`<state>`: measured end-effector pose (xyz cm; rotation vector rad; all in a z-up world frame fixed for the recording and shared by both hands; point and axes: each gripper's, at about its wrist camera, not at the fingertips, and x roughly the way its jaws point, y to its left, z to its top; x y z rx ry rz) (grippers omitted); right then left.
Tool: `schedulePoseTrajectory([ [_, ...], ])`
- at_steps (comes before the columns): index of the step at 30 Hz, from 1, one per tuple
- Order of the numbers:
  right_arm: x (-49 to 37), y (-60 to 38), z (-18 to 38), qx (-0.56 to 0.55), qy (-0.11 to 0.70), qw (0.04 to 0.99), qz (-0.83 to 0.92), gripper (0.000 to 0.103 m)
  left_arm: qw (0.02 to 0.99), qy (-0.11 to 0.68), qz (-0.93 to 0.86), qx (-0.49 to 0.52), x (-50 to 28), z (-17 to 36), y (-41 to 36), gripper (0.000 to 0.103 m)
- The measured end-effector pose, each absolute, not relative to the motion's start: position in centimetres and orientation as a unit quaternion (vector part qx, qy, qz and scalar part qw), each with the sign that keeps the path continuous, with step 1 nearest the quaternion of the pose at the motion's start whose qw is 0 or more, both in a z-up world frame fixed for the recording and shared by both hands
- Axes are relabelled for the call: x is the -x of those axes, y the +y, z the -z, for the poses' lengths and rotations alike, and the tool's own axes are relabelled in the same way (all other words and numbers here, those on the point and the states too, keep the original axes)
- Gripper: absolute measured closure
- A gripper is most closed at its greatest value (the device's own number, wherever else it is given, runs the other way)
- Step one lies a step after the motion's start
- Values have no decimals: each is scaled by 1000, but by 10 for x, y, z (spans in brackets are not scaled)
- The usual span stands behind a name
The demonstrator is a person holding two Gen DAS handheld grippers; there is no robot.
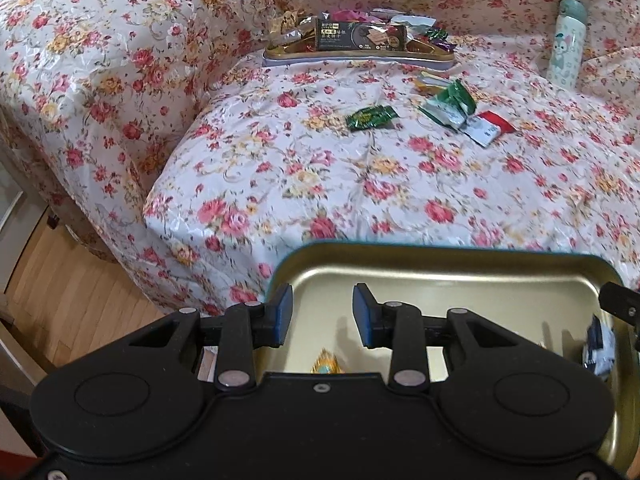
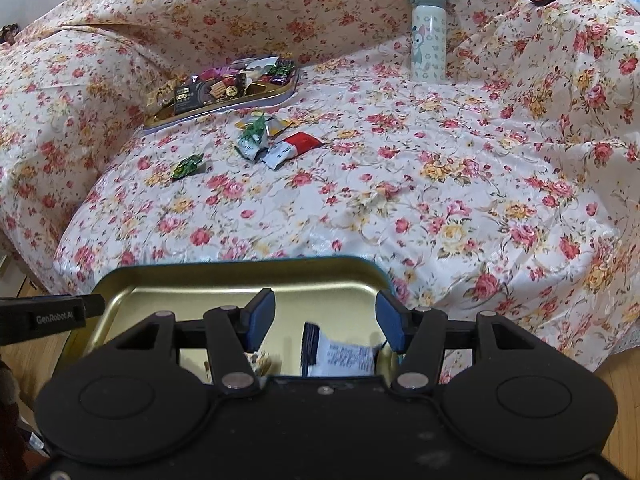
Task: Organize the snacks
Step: 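Move both tools back toward the snacks on the sofa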
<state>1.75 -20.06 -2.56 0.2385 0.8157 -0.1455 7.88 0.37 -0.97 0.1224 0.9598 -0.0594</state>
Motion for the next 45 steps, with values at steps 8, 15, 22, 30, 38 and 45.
schedulePoseTrajectory([
  [8, -49, -203, 24, -111, 409, 903, 68, 44, 882, 463, 39, -75, -112, 12, 0, 59],
  [15, -83, -206, 25, -105, 422, 898, 66, 43, 876, 473, 43, -84, -147, 20, -4, 58],
  [22, -122, -207, 31, -96, 436, 892, 64, 43, 869, 485, 47, -86, -184, 33, -8, 58],
  [30, -158, -207, 42, -89, 451, 886, 60, 43, 870, 482, 55, -85, -225, 42, -11, 58],
  [38, -185, -209, 49, -84, 456, 884, 61, 43, 877, 459, 101, -97, -256, 43, -20, 58],
  [45, -202, -211, 56, -78, 459, 882, 66, 43, 880, 440, 133, -120, -269, 47, -31, 58],
])
